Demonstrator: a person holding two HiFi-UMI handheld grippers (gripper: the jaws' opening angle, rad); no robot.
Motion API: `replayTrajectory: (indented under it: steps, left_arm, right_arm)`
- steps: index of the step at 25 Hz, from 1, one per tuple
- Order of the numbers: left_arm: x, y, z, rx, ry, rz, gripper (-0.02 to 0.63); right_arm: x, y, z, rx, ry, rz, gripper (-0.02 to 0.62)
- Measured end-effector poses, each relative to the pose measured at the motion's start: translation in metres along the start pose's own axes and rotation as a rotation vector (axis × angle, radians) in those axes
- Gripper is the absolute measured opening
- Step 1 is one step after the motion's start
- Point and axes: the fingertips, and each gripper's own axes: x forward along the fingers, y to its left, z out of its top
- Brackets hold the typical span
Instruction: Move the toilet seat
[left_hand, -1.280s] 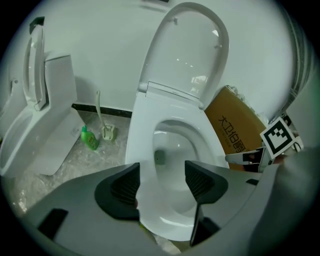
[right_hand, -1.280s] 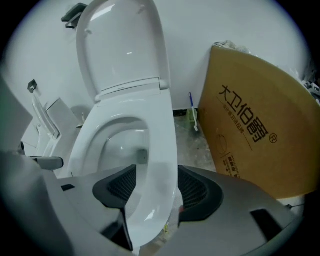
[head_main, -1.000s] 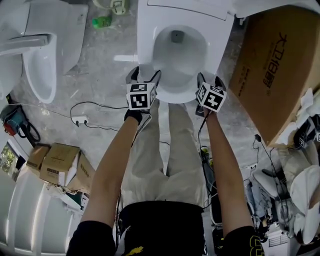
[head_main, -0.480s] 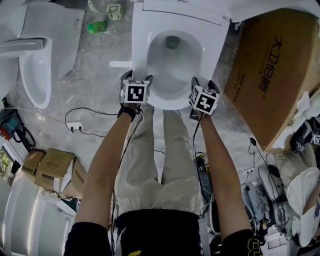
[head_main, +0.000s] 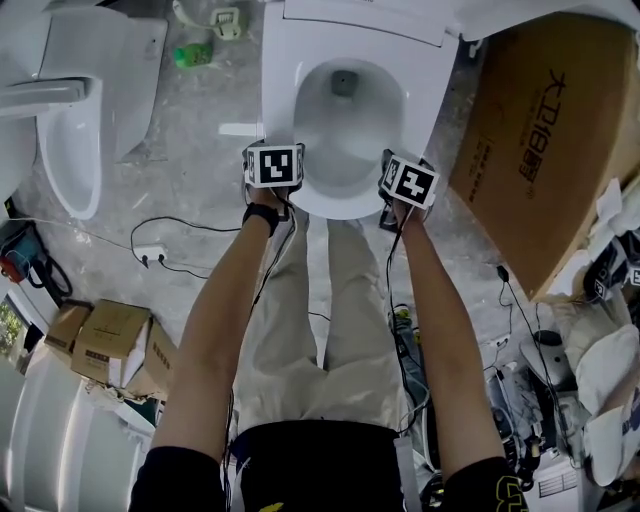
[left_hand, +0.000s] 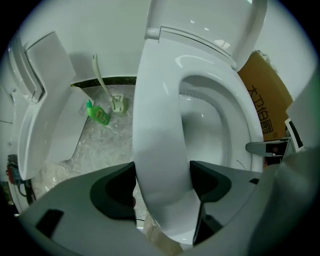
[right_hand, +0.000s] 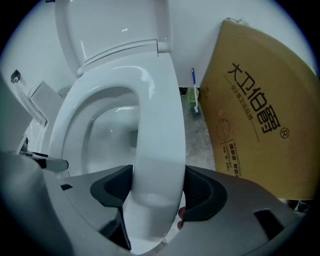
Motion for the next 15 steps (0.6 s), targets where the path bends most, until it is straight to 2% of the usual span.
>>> replayTrajectory:
  steps: [15]
  left_arm:
    - [-0.0005, 0.0047, -0.0047, -0.044, -0.017, 0.033, 0.337]
  right_arm:
    - [-0.0024, -0.0001, -0.0026, 0.018, 0.012, 0.019, 0.321]
